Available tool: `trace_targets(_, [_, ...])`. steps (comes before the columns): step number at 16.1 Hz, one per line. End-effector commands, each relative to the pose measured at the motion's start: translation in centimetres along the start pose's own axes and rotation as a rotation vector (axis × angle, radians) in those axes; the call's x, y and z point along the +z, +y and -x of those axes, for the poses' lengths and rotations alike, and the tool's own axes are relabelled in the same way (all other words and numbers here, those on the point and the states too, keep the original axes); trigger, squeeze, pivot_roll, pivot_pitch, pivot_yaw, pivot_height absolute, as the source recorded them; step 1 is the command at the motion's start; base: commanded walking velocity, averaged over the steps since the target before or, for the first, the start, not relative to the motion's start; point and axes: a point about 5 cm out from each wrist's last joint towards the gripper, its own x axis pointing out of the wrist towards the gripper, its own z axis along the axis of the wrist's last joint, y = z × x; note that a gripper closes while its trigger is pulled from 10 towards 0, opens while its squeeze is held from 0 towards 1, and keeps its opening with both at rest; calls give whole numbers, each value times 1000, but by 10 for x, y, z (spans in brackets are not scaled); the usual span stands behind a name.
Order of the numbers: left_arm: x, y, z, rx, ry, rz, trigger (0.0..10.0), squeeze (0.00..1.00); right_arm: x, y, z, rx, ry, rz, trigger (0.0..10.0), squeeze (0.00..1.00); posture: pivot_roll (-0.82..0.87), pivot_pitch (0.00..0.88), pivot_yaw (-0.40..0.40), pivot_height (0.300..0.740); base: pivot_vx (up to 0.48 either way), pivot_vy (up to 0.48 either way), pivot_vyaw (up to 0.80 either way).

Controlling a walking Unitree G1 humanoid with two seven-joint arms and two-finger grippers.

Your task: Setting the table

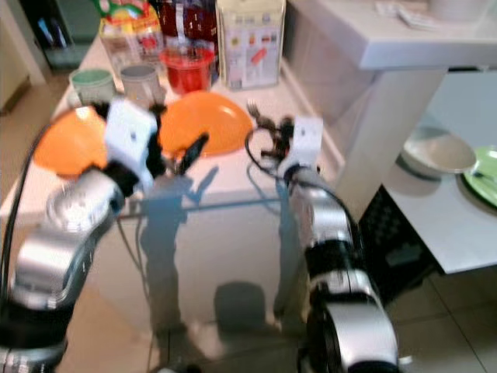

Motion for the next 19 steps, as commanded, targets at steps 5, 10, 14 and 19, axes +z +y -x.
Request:
trace_targets(5, [1,-2,3,63,-11,-10,10000,0,12,2,0,-14,9,47,10000,1000,39,0,-28,740,0,0,0])
trace_targets(10, [2,3,6,98,-21,-5,10000,0,18,26,-2,48,25,119,10000,0,45,0,-35,740,0,0,0])
trace_targets(14, [1,8,10,109,-19,-2,10000,0,8,27,10,16,2,127,10000,0,47,0,-36,740,131,0,0])
trace_targets(19, [1,9,11,115,-21,1,10000,0,23,26,23,9,-113,124,10000,0,44,0,-42,740,303,0,0])
